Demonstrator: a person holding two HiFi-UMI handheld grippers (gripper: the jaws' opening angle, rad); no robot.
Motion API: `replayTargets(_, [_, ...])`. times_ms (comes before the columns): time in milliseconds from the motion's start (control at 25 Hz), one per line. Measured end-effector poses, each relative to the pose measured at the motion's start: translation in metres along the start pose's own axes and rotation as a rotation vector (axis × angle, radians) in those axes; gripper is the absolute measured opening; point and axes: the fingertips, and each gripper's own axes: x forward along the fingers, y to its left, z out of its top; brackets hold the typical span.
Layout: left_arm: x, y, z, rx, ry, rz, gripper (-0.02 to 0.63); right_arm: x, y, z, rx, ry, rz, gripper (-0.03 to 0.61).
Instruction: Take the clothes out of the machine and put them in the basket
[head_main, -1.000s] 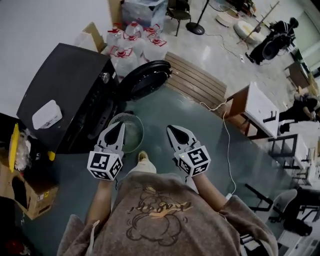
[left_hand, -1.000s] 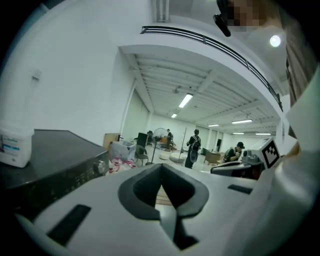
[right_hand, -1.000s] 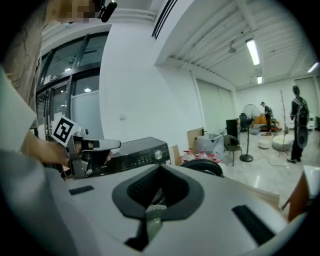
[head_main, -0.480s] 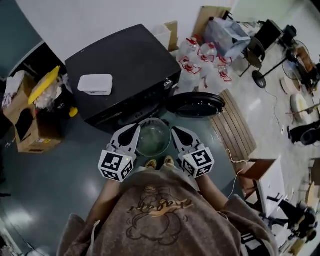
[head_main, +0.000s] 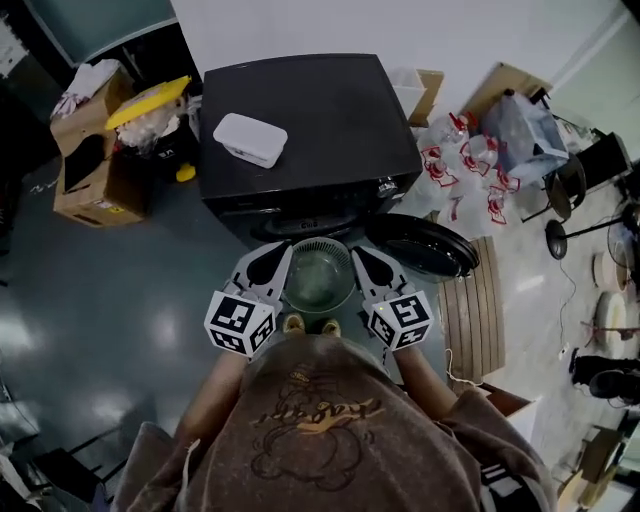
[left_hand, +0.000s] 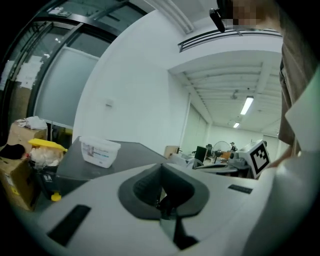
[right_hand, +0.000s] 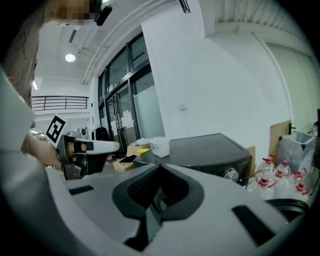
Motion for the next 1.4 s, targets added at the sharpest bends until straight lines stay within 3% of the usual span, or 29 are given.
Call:
replayTargets(240, [0.002,0.018,-0.015,-0.007,0.008,0.015,0.006,0.02,0.005,-0.023,-0.007,0.071,0.035,-0.003])
replayTargets(440, [0.018,0.046,-0.054,-0.022,0.003,-0.001,0.006,0.052,-0.004,-0.058,-0.009,0.083,0.039,-0.003])
replayTargets(640, [0.042,0.075,-0.119,-0.039,0.021,0.029,0.006,0.09,-0.021,-0.109,-0.031,0.075,0.073,-0.003])
replayTargets(840, [0.081,0.101,-0.202,-0.067,-0.038,0.087,0.006,0.13,-0.057,-0.187,-0.055,0.043,0.092,-0.003])
replayTargets(1040, [0.116,0.118,-0.285,-0.05,-0.063,0.084,0.006,0.164,-0.087,-0.263,-0.045,-0.016,0.095,-0.003])
replayTargets(1400, [0.158,0.14,-0.363,0.031,-0.145,0.136,0.006,0.196,-0.124,-0.353,-0.05,-0.101,0.102,-0.003])
